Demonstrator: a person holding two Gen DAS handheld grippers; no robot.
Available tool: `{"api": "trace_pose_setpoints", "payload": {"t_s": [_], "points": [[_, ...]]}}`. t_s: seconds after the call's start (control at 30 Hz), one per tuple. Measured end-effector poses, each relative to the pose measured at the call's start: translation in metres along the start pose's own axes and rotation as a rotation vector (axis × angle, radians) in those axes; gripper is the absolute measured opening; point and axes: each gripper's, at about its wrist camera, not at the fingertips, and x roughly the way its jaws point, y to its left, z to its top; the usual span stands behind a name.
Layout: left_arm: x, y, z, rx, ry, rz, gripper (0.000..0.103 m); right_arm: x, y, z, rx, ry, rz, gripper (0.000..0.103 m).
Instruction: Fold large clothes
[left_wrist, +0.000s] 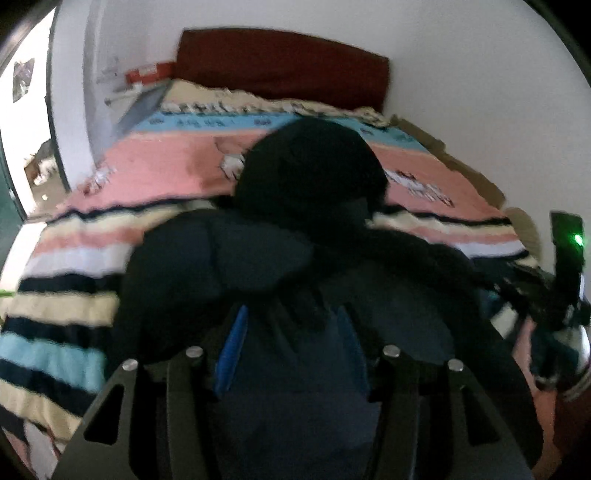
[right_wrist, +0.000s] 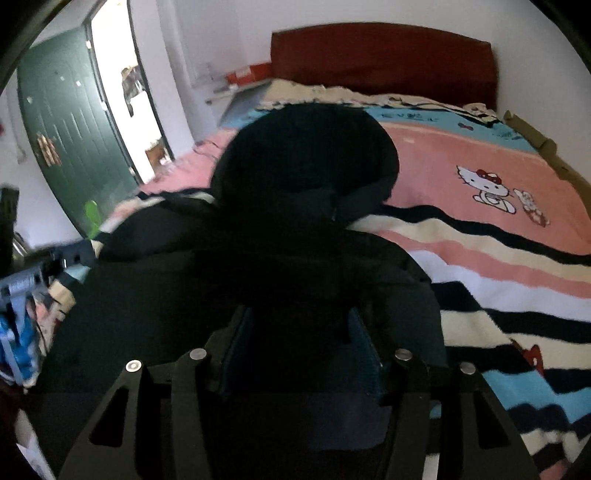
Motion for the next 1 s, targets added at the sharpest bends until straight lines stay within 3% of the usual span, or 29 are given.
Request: {"api": "trace_pose_setpoints", "payload": {"t_s": [0.13,0.23,0.3,0.37,0.43,0.5,0.53,0.63,0.77,0.93,1.0], "points": [[0.035,0.002,-0.026,0.001,0.111,0.021,0.05,0.019,-0.005,-0.019,0.046,0.082,-0.014,0.056],[0.046,0.002,-0.019,0.014,0.145,0.053,0.05,0.036,-0.014,-0.031,0.09,0.138,-0.036,0.056],[0.035,0.004,-0.005,-0.008,0.128,0.026,0.05,0.027,-0.014,-0.026,0.106,0.138,-0.033,0.056],[0.009,0.005,0.018,0.005,0.062,-0.024,0.05,0.01,-0.013,-0.013,0.091,0.11,-0.008,0.057],[-0.006,0.01,0.048,0.006,0.024,-0.064,0.05,-0.007,-0.016,0.004,0.078,0.068,0.009,0.064],[-0.006,0.019,0.086,-0.011,0.007,-0.098,0.054,-0.019,-0.03,0.033,0.094,0.012,0.021,0.088],[-0.001,0.024,0.107,-0.017,0.005,-0.11,0.055,-0.02,-0.039,0.049,0.116,-0.011,0.029,0.092],[0.036,0.038,0.169,-0.027,0.002,-0.119,0.058,-0.008,-0.072,0.101,0.173,-0.068,0.062,0.094],[0.123,0.045,0.233,-0.003,0.038,-0.109,0.059,0.049,-0.112,0.162,0.176,-0.108,0.103,0.099],[0.244,0.039,0.269,0.114,0.119,-0.064,0.059,0.162,-0.135,0.214,0.055,-0.058,0.074,0.099],[0.273,0.03,0.27,0.162,0.136,-0.052,0.059,0.198,-0.142,0.222,0.044,-0.05,0.082,0.099]]}}
